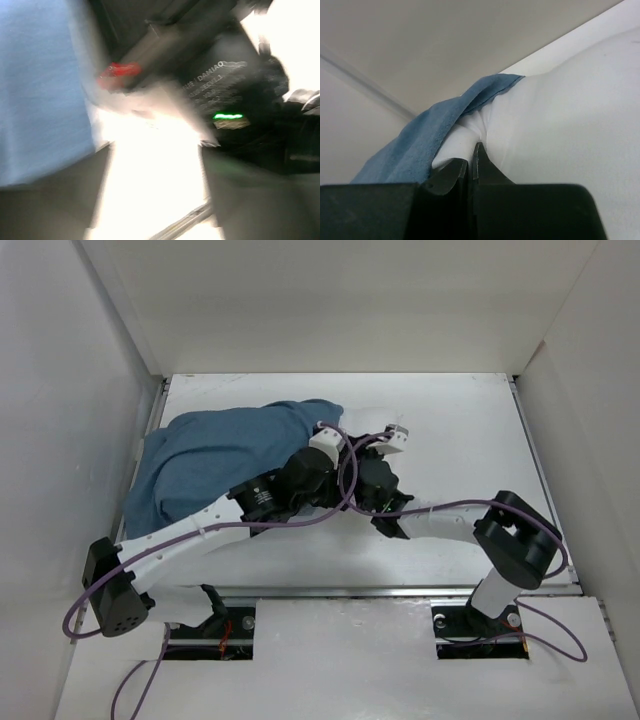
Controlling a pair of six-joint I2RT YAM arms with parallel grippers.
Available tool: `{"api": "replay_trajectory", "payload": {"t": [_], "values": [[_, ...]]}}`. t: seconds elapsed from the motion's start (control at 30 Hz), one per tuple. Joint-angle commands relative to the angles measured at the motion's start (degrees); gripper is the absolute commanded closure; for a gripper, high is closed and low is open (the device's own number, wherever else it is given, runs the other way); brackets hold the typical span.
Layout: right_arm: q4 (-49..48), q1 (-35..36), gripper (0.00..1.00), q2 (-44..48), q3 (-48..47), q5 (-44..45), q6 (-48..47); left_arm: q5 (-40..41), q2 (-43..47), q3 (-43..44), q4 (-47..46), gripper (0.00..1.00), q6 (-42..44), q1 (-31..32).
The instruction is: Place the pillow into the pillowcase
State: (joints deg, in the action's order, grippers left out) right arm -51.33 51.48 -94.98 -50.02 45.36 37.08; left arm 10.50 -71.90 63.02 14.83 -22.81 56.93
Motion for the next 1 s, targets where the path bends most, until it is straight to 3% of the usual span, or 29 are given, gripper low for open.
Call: {"api": "replay_trajectory", "payload": {"t": [0.0, 0.07, 0.2, 0.23, 0.3, 0.43, 0.47, 0.53, 0.57, 0.7, 0.8, 0.97], "values": [[-7.7, 2.0, 0.96, 1.3, 0.4, 0.3, 5.0, -11.0, 1.7, 6.5, -11.4, 0.0, -6.2, 5.6], [-6.4, 2.0, 0.9, 2.8, 2.8, 0.9, 4.5, -7.6, 2.8, 5.8, -9.3, 0.0, -6.8, 5.6], [-5.8, 2.0, 0.67, 7.1, 7.7, 1.6, 3.3, -2.5, 9.3, 4.4, -6.6, 0.0, -7.9, 4.2], [-4.1, 2.0, 0.57, 9.0, 8.4, 1.6, 2.5, -1.7, 10.6, 3.8, -5.8, 0.0, -7.9, 4.2], [-1.3, 2.0, 0.55, 11.1, 9.1, 2.3, 1.0, 0.9, 13.2, 3.0, -4.6, 0.0, -8.4, 4.2], [9.7, 2.0, 0.34, 16.9, 8.5, 2.5, -1.3, 8.6, 19.3, -0.3, -0.8, 0.0, -11.8, 4.2], [12.5, 2.0, 0.24, 18.6, 8.4, 1.1, -5.6, 11.0, 19.9, -1.4, 1.3, 0.0, -12.9, 4.2], [17.7, 2.0, 0.14, 19.9, 5.9, -2.3, -8.5, 19.0, 19.9, -1.4, 4.7, 0.0, -15.9, 4.2], [20.8, 2.0, 0.02, 20.6, 4.9, -3.7, -10.1, 20.9, 18.9, -1.4, 8.0, 0.0, -18.1, 3.5], [42.7, 2.0, 0.0, 20.6, -1.5, -5.5, -14.8, 26.1, 13.0, 3.3, 13.9, 0.0, -18.7, 0.7], [50.0, 2.0, 0.0, 23.1, -0.5, -1.7, -10.5, 23.0, 7.1, 5.5, 12.8, 0.0, -14.2, -2.8], [52.1, 0.6, 0.0, 31.4, 4.5, -2.2, -4.0, 19.4, -3.2, 11.4, 12.2, 0.0, -5.2, -3.9]]}}
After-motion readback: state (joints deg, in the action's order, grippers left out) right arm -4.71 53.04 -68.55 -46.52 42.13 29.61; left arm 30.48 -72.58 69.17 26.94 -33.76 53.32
